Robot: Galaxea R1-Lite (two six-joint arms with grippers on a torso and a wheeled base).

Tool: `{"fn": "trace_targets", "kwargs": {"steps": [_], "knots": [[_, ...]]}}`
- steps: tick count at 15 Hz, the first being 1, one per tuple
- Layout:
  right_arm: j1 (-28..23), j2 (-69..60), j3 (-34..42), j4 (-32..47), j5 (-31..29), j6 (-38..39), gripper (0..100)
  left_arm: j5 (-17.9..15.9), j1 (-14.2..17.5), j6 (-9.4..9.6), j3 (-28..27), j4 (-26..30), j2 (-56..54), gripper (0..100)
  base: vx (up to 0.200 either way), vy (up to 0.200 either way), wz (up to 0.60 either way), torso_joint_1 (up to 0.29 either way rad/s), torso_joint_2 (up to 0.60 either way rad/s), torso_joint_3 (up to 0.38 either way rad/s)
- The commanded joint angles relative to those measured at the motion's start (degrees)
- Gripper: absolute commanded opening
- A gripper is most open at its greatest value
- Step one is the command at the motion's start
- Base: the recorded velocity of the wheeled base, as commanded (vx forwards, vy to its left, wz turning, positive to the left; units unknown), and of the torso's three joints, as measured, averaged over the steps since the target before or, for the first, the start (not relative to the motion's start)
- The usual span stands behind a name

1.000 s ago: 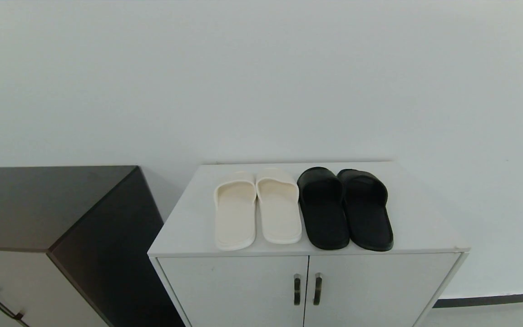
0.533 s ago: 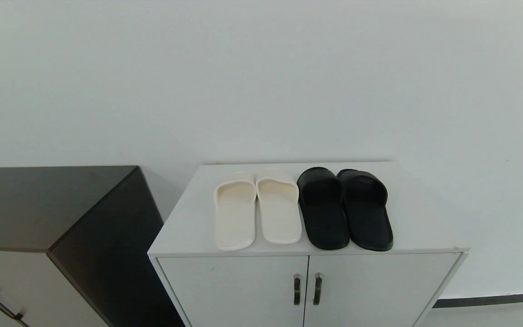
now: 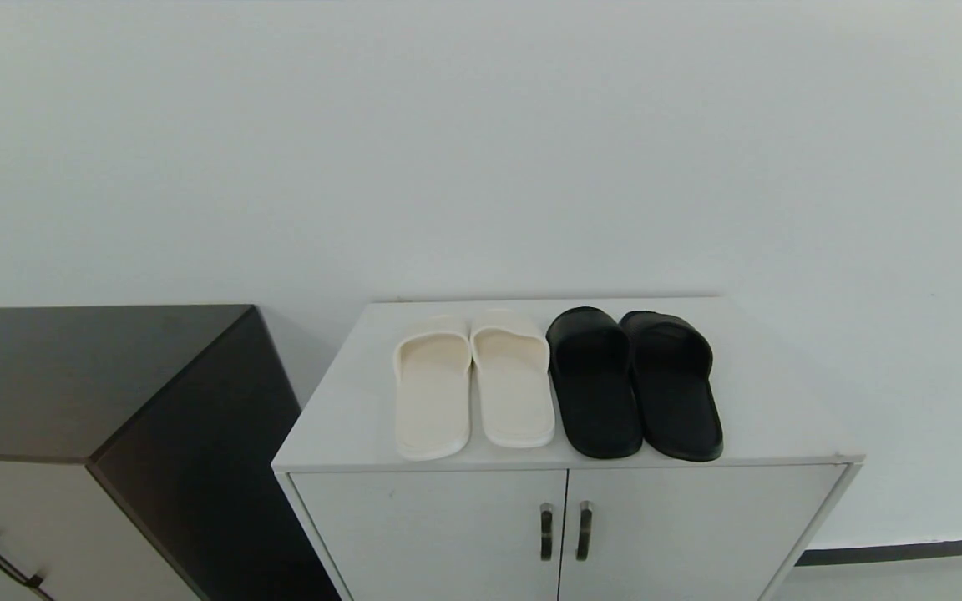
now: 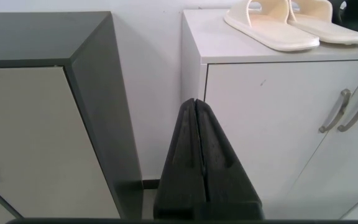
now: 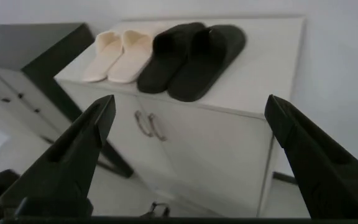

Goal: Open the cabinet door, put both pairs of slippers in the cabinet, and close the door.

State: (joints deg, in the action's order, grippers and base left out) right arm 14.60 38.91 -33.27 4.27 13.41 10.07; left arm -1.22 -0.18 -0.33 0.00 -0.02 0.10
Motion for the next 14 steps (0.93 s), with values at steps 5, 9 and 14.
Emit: {"fn": "trace_targets", "kwargs": {"steps": [5, 9, 14], "knots": [[32.2, 36.6, -12.5, -13.4, -31.4, 13.0, 100, 0.0, 0.0, -0.11, 0.0, 0.0, 0.0, 0, 0.0, 0.0, 0.0, 0.0, 0.0, 0.0], [32.4, 48.5, -17.3, -16.6, -45.6, 12.1, 100, 0.0, 0.0, -0.02, 0.0, 0.0, 0.0, 0, 0.0, 0.0, 0.0, 0.0, 0.0, 0.0], [31.8, 57.9, -18.6, -25.7, -50.9, 7.9, 100, 0.0, 0.0, -0.02, 0.0, 0.0, 0.0, 0, 0.0, 0.0, 0.0, 0.0, 0.0, 0.0]]}}
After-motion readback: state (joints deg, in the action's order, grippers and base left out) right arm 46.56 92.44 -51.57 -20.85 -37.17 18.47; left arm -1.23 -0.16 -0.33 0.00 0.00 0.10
